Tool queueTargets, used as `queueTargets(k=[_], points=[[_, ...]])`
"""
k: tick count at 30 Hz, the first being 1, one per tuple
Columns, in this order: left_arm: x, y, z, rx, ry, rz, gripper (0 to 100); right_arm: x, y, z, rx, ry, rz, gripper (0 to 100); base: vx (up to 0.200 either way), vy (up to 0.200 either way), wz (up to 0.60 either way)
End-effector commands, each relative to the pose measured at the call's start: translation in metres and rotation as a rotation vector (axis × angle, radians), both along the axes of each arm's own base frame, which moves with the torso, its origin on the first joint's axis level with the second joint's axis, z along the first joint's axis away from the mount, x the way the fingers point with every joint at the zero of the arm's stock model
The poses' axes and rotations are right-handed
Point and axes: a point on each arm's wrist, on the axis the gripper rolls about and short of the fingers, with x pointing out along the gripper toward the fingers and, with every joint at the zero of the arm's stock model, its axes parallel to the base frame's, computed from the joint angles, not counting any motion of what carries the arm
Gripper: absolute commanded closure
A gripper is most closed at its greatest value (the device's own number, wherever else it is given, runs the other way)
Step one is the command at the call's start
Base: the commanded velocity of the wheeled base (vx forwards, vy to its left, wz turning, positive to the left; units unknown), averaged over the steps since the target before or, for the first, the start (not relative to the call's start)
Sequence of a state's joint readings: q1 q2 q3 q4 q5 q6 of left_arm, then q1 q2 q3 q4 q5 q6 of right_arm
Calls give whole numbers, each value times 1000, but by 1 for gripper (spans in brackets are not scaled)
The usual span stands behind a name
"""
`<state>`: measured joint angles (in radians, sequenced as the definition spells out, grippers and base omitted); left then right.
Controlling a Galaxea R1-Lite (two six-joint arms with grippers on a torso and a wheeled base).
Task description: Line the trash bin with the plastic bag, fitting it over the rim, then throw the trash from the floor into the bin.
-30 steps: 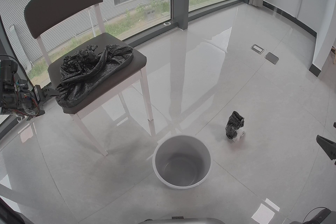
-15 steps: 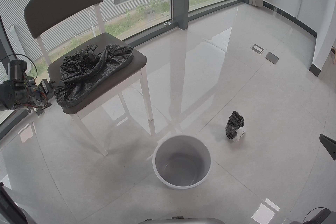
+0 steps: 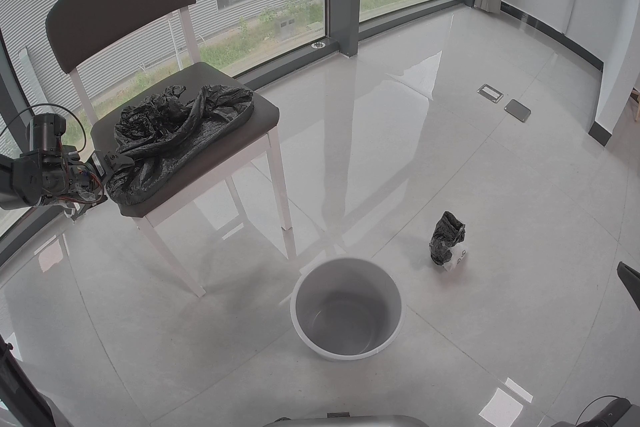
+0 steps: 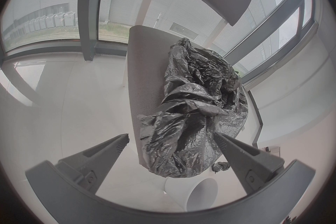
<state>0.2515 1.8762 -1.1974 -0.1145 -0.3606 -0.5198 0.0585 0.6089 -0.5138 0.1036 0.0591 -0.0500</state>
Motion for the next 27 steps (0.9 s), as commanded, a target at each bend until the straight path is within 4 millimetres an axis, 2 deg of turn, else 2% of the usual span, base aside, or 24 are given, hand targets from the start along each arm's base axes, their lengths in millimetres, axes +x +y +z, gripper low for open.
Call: queueTargets(k=[1, 8, 9, 20, 23, 25, 26, 27], points=[[0, 0, -2, -2, 6, -1, 0, -1, 0, 0, 0, -5, 1, 0, 0, 0, 0], [6, -3, -9, 7, 23, 0, 0, -1, 0, 0, 0, -6, -6, 0, 0, 0, 0], [7, -4, -10, 6, 26, -3, 100, -2, 0, 0, 0, -7, -7, 0, 0, 0, 0], [3, -13, -10, 6, 38, -25, 100, -1, 0, -1, -1, -4, -7, 0, 0, 0, 0], [-8, -18, 2, 38, 10, -48, 100, 0, 0, 1, 0, -6, -7, 0, 0, 0, 0], [-33, -38, 20, 126, -48, -140, 100, 2, 0, 3, -1, -4, -6, 0, 0, 0, 0], [-34, -39, 20, 129, -49, -145, 100, 3, 0, 3, 0, -1, -4, 0, 0, 0, 0], [-54, -56, 35, 181, -103, -214, 100, 10, 0, 4, -4, 22, -5, 0, 0, 0, 0]])
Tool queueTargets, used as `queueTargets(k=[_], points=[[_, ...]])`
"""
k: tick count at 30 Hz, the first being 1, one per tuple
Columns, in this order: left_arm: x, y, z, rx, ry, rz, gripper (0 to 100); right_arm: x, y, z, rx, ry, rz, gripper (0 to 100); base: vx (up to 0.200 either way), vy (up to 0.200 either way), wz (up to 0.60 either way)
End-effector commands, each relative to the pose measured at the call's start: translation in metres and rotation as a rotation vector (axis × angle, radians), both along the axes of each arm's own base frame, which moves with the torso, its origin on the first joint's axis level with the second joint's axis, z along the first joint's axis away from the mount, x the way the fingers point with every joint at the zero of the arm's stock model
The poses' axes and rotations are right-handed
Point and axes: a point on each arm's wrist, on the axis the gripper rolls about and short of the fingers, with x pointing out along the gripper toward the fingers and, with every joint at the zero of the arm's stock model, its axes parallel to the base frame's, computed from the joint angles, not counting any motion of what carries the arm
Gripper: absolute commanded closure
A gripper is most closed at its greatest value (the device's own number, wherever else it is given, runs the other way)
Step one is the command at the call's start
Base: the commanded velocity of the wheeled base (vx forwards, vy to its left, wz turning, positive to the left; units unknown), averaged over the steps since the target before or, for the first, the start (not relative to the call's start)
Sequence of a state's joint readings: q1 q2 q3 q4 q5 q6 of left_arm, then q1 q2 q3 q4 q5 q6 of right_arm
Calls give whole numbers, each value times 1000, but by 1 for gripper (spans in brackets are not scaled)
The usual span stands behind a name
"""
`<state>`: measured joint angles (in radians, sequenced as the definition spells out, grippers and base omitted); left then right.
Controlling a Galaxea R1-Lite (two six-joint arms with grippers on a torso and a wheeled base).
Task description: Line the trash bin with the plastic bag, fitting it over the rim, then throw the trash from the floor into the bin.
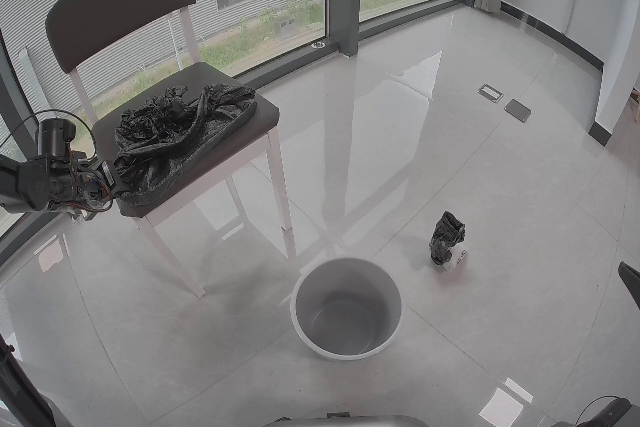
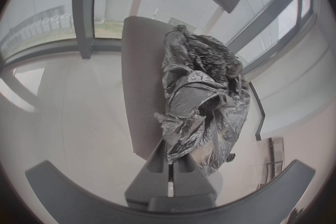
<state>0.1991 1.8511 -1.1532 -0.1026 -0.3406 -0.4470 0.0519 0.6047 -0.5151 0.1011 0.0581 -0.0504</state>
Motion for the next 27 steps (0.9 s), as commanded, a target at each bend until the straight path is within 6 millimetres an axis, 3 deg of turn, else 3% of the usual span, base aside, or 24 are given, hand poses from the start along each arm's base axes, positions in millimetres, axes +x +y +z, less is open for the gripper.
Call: queueTargets(k=[1, 4, 5, 6, 10, 17, 22, 24, 27], points=[[-60, -48, 48, 128, -155, -189, 100, 15, 1, 4, -4, 42, 4, 0, 0, 0, 0], [-92, -74, 71, 141, -218, -287, 100, 29, 2, 9, -4, 76, 20, 0, 0, 0, 0], [-92, -74, 71, 141, -218, -287, 100, 29, 2, 9, -4, 76, 20, 0, 0, 0, 0], [-113, -89, 84, 136, -246, -350, 100, 42, 3, 13, -4, 105, 26, 0, 0, 0, 0], [-143, -106, 99, 122, -304, -449, 100, 76, 9, 17, -5, 144, 58, 0, 0, 0, 0], [-175, -124, 119, 95, -409, -567, 100, 123, 29, 4, -14, 185, 144, 0, 0, 0, 0], [-188, -131, 125, 79, -445, -616, 100, 151, 43, -5, -18, 203, 185, 0, 0, 0, 0], [-189, -132, 125, 75, -444, -623, 100, 154, 47, -7, -17, 203, 198, 0, 0, 0, 0], [-193, -139, 127, 45, -443, -636, 100, 164, 70, -17, -21, 229, 271, 0, 0, 0, 0]])
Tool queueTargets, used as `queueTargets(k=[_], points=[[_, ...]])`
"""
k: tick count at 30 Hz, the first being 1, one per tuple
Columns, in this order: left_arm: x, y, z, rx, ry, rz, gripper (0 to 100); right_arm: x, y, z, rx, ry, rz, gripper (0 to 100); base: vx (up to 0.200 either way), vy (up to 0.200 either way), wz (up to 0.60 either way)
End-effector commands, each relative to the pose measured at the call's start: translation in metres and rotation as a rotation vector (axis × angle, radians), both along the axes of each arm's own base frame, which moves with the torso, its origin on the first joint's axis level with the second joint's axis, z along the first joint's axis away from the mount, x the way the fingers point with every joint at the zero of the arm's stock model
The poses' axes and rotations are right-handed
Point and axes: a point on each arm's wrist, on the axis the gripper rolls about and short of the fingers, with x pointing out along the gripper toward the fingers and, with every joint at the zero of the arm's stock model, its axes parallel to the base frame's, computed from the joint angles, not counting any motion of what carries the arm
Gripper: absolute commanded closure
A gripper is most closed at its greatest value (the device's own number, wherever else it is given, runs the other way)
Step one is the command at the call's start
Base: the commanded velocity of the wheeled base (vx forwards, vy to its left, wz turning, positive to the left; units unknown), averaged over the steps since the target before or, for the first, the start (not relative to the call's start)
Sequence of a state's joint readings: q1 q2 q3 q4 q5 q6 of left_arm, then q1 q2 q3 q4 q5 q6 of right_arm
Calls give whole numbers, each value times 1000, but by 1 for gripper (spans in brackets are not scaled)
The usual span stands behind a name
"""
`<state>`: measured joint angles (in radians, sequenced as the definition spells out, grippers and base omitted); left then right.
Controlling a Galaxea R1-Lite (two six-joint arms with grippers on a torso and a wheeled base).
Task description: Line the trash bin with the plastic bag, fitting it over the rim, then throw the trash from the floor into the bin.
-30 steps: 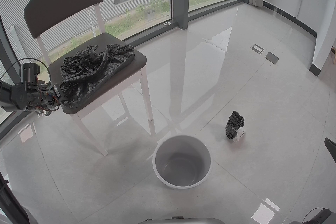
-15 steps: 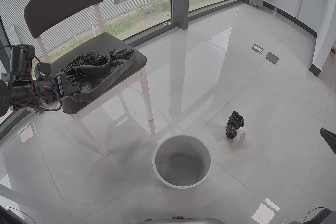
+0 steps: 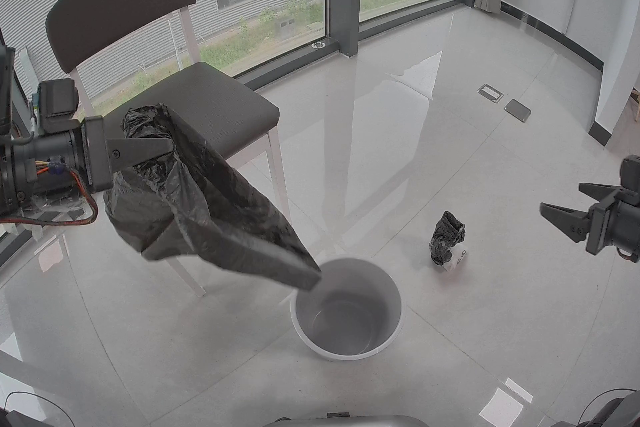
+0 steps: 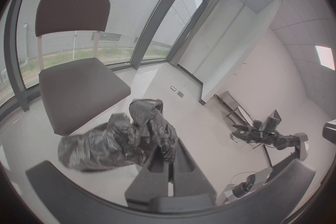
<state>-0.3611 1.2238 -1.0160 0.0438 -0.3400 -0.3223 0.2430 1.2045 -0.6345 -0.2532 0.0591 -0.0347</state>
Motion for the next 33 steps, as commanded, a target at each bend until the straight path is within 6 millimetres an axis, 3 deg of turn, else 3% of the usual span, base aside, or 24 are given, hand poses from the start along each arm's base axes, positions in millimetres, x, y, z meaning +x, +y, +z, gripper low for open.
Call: queueTargets(k=[1, 15, 22, 27, 33], points=[[-18, -7, 10, -39, -31, -38, 100, 29, 35, -26, -21, 110, 96, 0, 0, 0, 0], [-21, -18, 25, -110, -28, -76, 100, 87, 122, -61, 63, 169, 152, 0, 0, 0, 0], [-17, -21, 31, -122, -35, -78, 100, 114, 166, -70, 127, 163, 193, 0, 0, 0, 0], [-11, -24, 38, -130, -45, -75, 100, 120, 187, -77, 132, 171, 228, 0, 0, 0, 0], [-6, -25, 45, -137, -61, -69, 100, 109, 200, -76, 159, 185, 263, 0, 0, 0, 0]])
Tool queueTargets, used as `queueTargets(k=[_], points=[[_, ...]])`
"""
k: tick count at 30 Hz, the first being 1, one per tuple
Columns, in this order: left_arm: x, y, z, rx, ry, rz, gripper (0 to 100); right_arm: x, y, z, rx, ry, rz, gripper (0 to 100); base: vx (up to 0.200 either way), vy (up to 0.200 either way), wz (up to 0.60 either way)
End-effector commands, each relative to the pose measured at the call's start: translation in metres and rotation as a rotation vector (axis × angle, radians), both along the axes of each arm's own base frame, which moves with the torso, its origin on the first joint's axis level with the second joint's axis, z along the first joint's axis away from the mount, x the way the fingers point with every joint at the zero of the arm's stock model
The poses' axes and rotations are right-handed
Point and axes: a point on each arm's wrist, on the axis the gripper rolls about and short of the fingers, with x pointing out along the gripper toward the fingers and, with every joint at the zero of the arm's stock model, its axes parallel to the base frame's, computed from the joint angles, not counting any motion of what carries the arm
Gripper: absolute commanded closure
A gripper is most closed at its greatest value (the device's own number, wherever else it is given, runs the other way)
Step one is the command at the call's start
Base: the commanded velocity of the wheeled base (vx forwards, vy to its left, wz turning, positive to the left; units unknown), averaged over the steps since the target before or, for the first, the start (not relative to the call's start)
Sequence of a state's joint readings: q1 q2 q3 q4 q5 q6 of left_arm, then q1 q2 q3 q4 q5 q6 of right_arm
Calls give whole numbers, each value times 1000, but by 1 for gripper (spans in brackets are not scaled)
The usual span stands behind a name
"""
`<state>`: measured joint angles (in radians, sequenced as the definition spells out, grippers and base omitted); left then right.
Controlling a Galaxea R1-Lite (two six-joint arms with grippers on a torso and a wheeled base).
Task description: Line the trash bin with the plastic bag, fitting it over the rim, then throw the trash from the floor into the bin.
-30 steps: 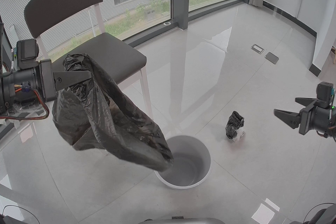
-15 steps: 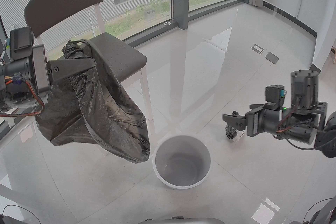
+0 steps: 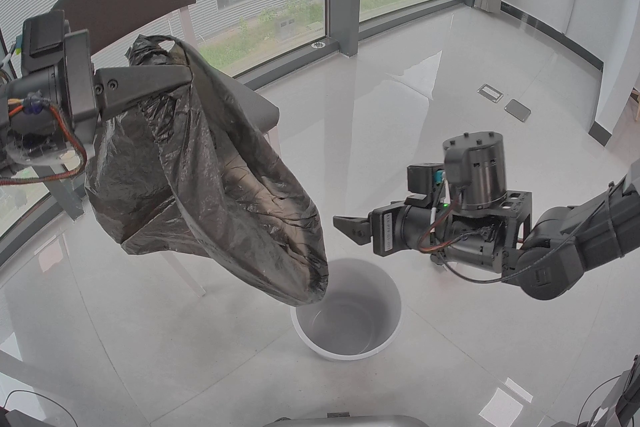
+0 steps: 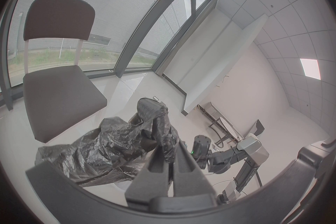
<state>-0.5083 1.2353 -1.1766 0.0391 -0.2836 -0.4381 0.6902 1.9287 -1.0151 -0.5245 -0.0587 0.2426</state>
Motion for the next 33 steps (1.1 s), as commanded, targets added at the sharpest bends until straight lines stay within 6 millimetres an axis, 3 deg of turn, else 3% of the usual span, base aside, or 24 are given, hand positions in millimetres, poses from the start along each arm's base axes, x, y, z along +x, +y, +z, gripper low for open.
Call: queueTargets(k=[1, 7, 13, 23, 32, 33], points=[[7, -3, 2, 1, 3, 5, 100, -6, 15, -8, 3, 22, 35, 0, 0, 0, 0], [7, -3, 3, -19, 9, 7, 100, -19, 25, -4, 11, 21, 79, 0, 0, 0, 0], [5, -3, 6, -42, 16, 4, 100, -17, 35, -11, 10, 27, 98, 0, 0, 0, 0], [7, -3, 12, -54, 1, 3, 100, 9, 67, -36, 8, 33, 111, 0, 0, 0, 0], [9, -3, 22, -90, -9, 10, 100, 15, 74, -71, -44, 92, 110, 0, 0, 0, 0], [9, -3, 22, -92, -7, 10, 100, 15, 74, -74, -47, 95, 110, 100, 0, 0, 0]])
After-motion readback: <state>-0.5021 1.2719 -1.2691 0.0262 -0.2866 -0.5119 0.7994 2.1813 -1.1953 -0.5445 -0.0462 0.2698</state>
